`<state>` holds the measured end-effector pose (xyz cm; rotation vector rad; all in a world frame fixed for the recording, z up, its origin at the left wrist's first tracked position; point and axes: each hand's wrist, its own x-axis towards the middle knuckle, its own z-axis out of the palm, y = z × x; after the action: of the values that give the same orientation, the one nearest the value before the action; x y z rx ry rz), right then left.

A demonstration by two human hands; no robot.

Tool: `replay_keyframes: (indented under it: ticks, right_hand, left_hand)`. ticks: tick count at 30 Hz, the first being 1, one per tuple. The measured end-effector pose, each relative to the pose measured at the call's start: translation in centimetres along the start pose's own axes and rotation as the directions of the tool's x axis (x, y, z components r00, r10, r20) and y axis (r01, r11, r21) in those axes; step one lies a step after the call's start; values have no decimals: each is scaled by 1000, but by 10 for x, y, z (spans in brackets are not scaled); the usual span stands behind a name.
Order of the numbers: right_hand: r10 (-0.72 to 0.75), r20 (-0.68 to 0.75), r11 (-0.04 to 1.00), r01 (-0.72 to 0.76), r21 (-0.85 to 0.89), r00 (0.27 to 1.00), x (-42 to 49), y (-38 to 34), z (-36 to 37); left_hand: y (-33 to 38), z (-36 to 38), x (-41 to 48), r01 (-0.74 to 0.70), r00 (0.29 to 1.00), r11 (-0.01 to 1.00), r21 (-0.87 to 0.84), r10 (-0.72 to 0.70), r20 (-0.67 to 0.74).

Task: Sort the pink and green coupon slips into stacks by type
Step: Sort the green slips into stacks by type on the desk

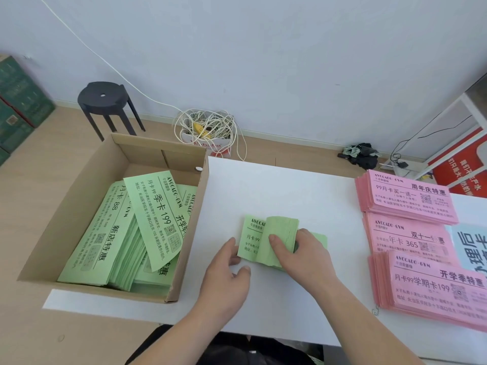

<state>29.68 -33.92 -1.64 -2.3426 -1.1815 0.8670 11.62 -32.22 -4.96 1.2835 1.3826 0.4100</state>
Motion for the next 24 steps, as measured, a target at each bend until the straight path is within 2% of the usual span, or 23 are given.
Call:
replay_keyframes:
  ticks: [4,8,12,15,20,22,24]
  right_hand:
    - [7,-2,1000,-7,-10,1000,0,1,0]
    - [9,-10,1000,-9,-27,1000,-1,-1,0]
    - [22,60,999,-23,22,998,-5,-8,-8]
    - [-3,166,999,-3,32,986,-10,-7,-14]
    - [0,238,998,-15,58,971,-11,13,-12]
    - [10,220,987,-45,156,975,-7,20,-15]
    - [9,125,975,-37,220,992,-3,31,-23]
  left_hand:
    - [5,-7,7,16,1000,998,-65,-16,-8]
    - [16,-2,4,-47,999,994,-95,46,-8]
    - [44,-7,9,72,995,961,-266,-53,81]
    - [56,-14,28,65,989,989,-130,-46,142]
    - [71,-12,44,-22,999,993,114,16,49]
    - [76,-12,43,-51,996,982,182,37,83]
    - [83,-12,40,-107,989,966,234,80,124]
